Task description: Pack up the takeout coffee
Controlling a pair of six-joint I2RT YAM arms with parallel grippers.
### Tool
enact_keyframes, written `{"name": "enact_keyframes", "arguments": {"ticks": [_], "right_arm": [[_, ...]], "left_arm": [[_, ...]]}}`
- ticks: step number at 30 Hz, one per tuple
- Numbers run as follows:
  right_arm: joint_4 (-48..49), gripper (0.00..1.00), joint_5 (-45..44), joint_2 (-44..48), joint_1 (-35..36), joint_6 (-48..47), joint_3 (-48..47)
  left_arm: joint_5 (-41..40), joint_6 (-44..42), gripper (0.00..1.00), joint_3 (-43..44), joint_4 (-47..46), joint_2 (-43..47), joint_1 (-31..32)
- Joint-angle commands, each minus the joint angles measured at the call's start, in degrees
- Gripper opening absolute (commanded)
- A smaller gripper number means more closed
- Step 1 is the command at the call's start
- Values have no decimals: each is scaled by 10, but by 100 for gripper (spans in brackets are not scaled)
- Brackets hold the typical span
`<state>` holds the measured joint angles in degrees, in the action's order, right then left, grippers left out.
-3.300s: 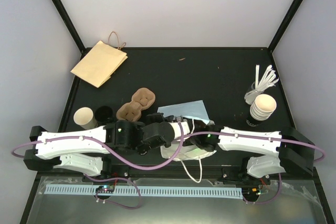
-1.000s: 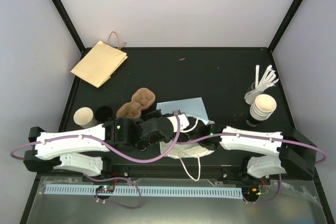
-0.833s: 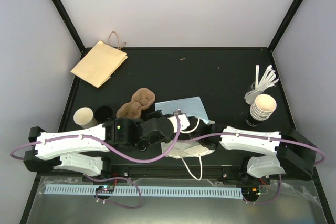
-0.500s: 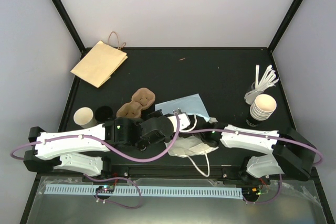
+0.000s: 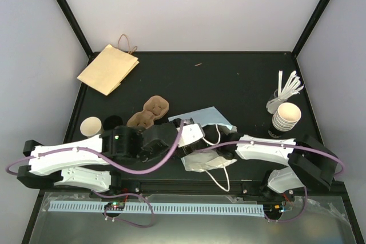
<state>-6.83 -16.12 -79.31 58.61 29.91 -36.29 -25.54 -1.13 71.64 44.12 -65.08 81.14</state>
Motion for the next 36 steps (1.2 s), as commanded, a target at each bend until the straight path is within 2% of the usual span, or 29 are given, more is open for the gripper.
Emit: {"name": "enact_keyframes", "arguments": {"ticks": [1,4,6,8,10,12,15,19,23,29,36], "right_arm": [[37,70,-1,-8,-9,10,-11],[43,70,4,-8,-9,6,-10],[50,70,7,-6,-9,5,-5],[58,69,11,-3,-9,5,1],[67,68,13,0,-8,10,8],[83,67,14,0,-7,15,17],[97,66,9,-7,-3,16,20],[109,65,-6,-12,13,20,25],[108,65,-24,-18,36,24,23],[110,64,-41,-26,53,51,27],[127,63,-74,-43,83,58,27]], "left_arm": [[132,51,65,45,18,44,11],[132,88,74,46,2,92,3],[146,129,78,43,-1,122,-36],[213,168,76,42,5,131,-128],[289,195,73,32,8,127,-258],[334,200,73,28,7,105,-341],[388,182,70,28,-6,55,-422],[430,182,72,29,-38,-7,-498],[473,157,72,51,-64,-111,-533],[498,138,69,133,-10,-294,-543],[519,140,68,135,-33,-370,-544]]}}
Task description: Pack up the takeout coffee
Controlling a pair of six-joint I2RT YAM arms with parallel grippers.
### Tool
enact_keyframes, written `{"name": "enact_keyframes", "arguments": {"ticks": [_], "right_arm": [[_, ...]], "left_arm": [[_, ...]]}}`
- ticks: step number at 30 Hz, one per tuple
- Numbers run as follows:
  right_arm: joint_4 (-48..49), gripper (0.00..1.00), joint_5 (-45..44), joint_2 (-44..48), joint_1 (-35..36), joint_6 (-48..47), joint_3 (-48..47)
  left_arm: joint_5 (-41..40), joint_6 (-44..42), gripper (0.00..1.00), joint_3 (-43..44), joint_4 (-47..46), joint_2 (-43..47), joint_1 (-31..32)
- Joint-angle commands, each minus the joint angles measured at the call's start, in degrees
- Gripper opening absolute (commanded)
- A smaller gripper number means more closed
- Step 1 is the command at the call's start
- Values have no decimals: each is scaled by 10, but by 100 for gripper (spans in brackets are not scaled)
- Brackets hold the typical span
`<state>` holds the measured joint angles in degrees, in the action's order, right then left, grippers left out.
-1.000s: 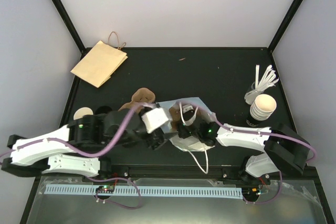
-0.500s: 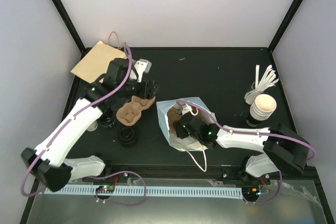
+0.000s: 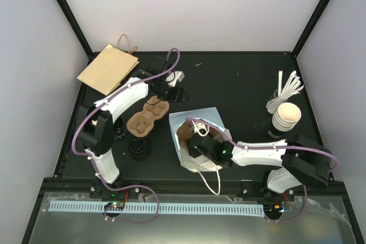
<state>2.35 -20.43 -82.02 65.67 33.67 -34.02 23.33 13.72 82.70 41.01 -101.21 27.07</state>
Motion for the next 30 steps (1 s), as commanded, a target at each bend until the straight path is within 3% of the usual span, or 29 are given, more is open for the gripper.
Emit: {"name": "enact_keyframes", "arguments": {"ticks": [1,20,30], "right_arm": [[40,63,-35,-18,16,19,6],[153,63,-98,-81,66,35,29],[129,64,-112,-91,65,7,-4]], "left_arm": [[33,-9,68,23,0,-14,-4],[64,-38,64,40,20,-124,-5],[141,-37,57,11,9,-129,-2]]}}
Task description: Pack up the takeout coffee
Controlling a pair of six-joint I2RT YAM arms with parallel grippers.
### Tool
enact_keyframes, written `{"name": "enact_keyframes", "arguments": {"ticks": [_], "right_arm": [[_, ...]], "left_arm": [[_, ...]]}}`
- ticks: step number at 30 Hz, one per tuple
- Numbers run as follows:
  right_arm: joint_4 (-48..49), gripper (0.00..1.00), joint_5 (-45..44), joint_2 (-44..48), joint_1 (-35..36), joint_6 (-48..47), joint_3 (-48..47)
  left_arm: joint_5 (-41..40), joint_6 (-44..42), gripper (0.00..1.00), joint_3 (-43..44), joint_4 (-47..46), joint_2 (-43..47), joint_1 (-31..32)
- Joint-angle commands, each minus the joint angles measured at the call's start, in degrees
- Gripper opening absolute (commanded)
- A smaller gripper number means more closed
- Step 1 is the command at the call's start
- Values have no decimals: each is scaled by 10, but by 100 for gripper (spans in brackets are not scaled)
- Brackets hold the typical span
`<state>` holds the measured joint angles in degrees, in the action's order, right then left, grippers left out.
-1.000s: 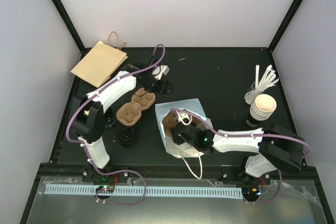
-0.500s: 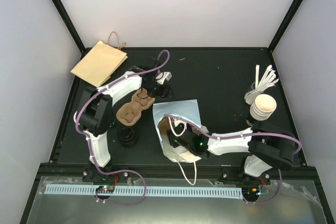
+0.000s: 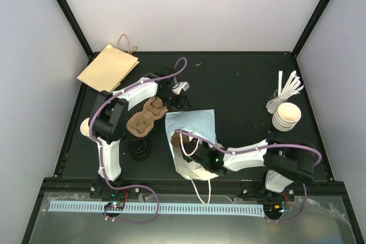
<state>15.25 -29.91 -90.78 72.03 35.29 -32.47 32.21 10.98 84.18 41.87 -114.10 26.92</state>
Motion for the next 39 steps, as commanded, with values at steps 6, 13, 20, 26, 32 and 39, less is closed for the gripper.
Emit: {"name": "enact_keyframes", "arguments": {"ticks": [6,13,20,26,32,39], "right_arm": [[-34,64,-14,1,3,-55,-49],[-93,66,-70,18,25,-85,-83],[-106,66,-88,13,56,-138,-106],[-87,61,-48,13,64,-193,-102],[-86,50,-30,8,64,-217,-100],[-77,34,-15,11,64,-227,-92]], "left_arm": [[61,-9,55,-23,-3,11,1],[45,-6,54,-32,-2,27,1],[42,-6,54,-37,-3,33,0],[39,-8,53,-42,-1,34,1],[41,-9,53,-46,2,36,3],[48,-16,53,-36,19,22,7]]}}
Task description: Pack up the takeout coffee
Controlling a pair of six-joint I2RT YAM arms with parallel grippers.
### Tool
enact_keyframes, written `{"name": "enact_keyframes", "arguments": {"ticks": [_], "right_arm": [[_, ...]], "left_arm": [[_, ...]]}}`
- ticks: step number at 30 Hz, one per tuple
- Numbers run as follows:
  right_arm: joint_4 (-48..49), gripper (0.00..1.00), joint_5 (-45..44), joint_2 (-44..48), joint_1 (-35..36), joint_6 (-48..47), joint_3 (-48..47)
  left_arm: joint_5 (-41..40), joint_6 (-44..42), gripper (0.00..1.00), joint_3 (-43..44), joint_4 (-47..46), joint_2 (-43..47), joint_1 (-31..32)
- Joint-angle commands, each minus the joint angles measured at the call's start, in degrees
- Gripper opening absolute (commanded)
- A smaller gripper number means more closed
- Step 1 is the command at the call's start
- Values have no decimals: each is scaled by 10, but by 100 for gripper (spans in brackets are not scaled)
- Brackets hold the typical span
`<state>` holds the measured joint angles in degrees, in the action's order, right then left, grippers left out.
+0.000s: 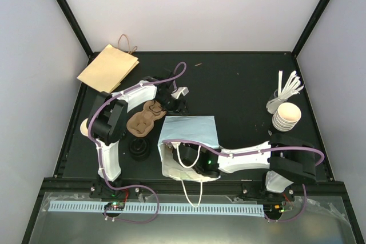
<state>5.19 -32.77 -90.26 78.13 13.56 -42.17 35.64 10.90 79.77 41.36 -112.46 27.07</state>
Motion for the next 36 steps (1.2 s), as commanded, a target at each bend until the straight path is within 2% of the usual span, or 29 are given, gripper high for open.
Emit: {"name": "enact_keyframes", "arguments": {"ticks": [1,5,8,24,31,36], "right_arm": [[25,29,17,7,4,-10,6],[35,10,34,8,3,-11,9],[40,1,45,6,3,-13,10],[27,1,76,-32,-5,-36,-18],[42,1,24,3,15,-60,-2],[75,1,43,20,26,-84,18]], "left_arm": [[16,-16,52,9,26,4,5],[32,-17,52,10,27,1,5],[46,-20,50,14,35,-6,5],[69,-30,46,-10,49,-11,8],[65,-25,45,-18,38,-3,8],[65,-25,45,-20,36,-6,8]]}}
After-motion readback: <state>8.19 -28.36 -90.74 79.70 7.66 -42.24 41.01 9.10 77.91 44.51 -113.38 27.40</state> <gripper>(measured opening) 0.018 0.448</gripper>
